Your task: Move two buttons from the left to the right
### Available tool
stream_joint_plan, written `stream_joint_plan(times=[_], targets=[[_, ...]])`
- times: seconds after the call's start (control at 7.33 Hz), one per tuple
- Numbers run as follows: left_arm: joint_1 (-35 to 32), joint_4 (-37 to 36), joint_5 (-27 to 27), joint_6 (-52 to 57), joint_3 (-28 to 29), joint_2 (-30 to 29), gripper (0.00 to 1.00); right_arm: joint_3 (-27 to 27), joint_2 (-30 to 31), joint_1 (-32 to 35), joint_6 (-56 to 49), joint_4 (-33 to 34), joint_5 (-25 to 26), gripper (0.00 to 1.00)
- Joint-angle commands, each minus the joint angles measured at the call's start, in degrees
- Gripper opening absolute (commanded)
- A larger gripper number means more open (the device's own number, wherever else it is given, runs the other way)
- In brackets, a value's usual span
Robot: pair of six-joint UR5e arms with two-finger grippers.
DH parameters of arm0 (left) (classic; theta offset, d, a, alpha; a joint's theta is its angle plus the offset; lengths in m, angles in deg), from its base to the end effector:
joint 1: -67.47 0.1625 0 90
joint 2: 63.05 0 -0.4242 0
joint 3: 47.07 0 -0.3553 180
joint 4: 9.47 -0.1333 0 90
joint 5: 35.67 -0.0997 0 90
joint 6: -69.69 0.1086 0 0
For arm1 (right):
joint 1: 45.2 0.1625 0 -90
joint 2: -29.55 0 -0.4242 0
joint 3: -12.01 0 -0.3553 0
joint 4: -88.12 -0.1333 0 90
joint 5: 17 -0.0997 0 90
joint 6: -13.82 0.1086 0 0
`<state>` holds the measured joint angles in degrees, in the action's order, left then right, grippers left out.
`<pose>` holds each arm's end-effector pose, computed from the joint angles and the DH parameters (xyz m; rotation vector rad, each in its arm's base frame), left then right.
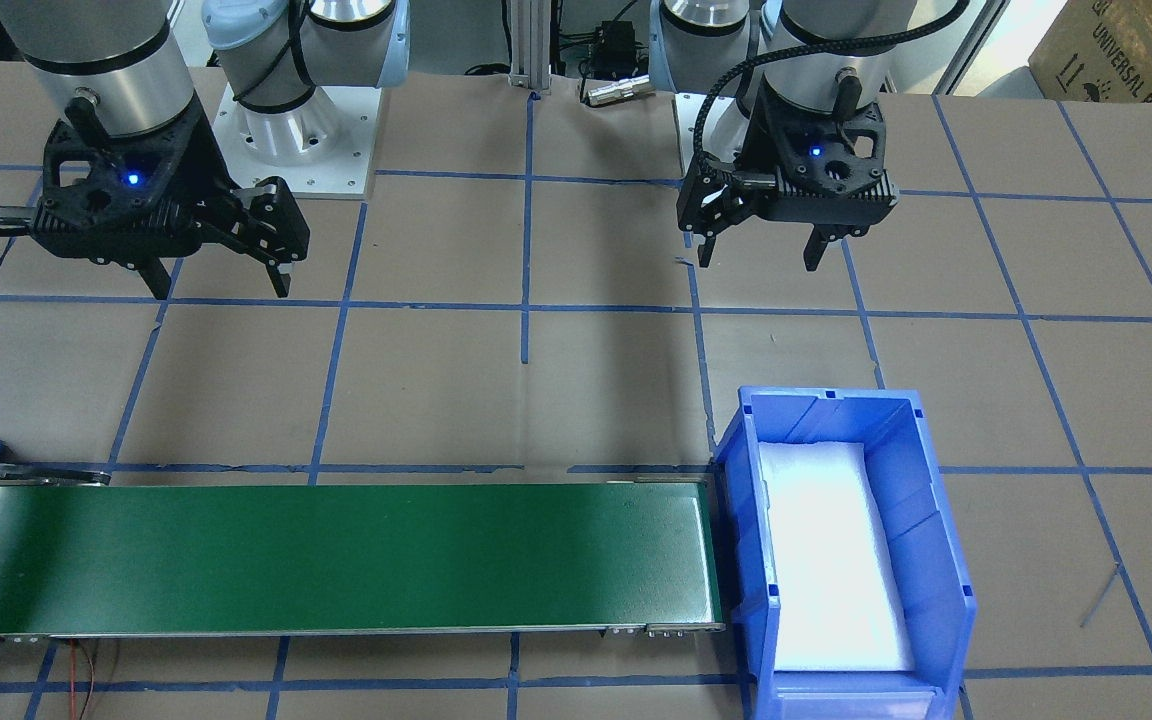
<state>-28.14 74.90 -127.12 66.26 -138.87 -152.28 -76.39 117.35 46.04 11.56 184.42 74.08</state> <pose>-0.1747 -0.4427 0.4801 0.0578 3.1195 -0.1280 0.1416 -0.4786 0.4845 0.0938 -3.1166 0.1550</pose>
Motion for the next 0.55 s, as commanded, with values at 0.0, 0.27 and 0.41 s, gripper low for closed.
stream_joint_plan(times=[0.0, 0.27, 0.41], targets=[[-0.27, 0.18, 1.27, -0.79, 0.12, -0.15, 1.0, -0.2, 0.0, 0.08, 0.06, -0.06, 0.06, 1.0], [-0.28, 0.18, 1.1, -0.79, 0.12, -0.15, 1.0, -0.29, 0.0, -0.01, 0.23, -0.06, 0.06, 1.0], [-0.19, 0.18, 1.01, -0.7, 0.12, -0.15, 1.0, -0.29, 0.0, 0.07, 0.23, -0.06, 0.06, 1.0]])
